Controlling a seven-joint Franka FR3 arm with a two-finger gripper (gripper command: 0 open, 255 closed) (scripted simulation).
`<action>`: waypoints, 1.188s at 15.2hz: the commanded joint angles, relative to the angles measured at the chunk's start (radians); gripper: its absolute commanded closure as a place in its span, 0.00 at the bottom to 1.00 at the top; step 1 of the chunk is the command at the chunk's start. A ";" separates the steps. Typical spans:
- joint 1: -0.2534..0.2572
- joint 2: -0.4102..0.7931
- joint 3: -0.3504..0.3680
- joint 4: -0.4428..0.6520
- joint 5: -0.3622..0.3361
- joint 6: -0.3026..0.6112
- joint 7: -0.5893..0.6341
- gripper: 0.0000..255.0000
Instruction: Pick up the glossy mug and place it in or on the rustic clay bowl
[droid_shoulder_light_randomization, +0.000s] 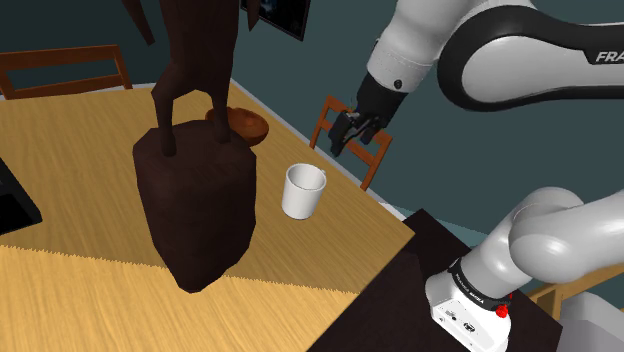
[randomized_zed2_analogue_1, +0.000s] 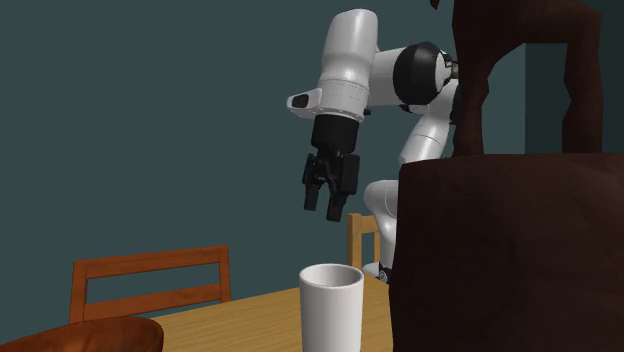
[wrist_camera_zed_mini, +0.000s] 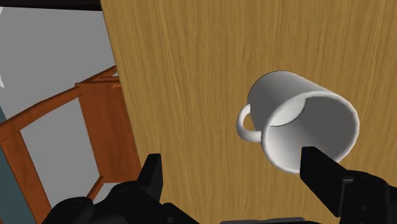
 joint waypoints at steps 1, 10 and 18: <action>-0.006 0.061 0.055 0.020 -0.009 0.046 0.054 0.00; -0.067 0.334 0.297 0.150 -0.158 0.175 0.334 0.00; -0.095 0.410 0.323 0.106 -0.226 0.276 0.384 0.00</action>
